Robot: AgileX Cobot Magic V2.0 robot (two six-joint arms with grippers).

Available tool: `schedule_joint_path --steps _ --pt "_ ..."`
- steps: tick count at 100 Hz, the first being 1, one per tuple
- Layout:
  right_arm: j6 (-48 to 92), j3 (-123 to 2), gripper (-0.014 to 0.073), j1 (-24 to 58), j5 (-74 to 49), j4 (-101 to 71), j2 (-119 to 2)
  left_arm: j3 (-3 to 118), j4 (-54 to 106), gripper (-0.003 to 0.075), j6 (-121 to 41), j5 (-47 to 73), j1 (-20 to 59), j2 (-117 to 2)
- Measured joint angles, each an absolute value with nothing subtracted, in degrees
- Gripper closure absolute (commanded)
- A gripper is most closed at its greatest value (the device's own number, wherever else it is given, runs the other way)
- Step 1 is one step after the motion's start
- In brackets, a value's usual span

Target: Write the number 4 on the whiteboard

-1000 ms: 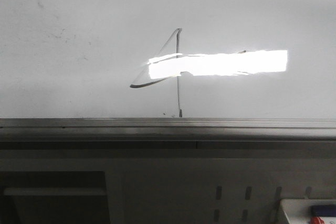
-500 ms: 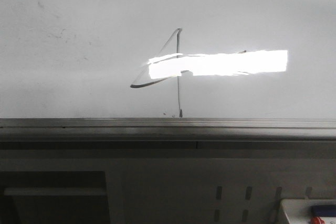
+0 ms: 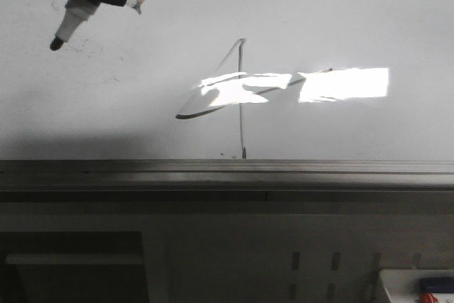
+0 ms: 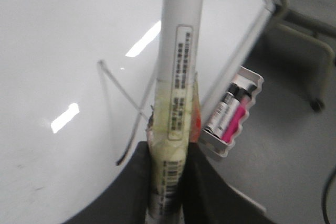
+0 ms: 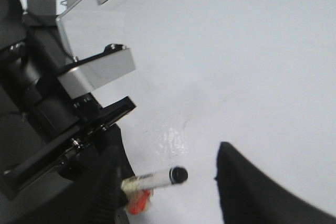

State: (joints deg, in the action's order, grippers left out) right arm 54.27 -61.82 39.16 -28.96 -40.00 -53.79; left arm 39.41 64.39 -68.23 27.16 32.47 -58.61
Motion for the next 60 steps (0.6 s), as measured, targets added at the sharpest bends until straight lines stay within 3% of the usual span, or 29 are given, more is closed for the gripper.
schedule_joint_path --steps 7,17,60 --pt "53.08 -61.11 0.0668 36.89 -28.96 -40.08 -51.86 37.37 70.28 0.0741 -68.23 20.14 32.47 -59.63" --pt "52.07 -59.19 0.0654 34.60 -28.96 -40.12 -49.10 36.30 75.11 0.0741 -68.23 14.15 32.47 -62.62" --pt "51.59 -52.22 0.0654 33.53 -28.94 -40.59 -42.75 37.97 84.12 0.0741 -68.23 7.84 33.68 -73.85"
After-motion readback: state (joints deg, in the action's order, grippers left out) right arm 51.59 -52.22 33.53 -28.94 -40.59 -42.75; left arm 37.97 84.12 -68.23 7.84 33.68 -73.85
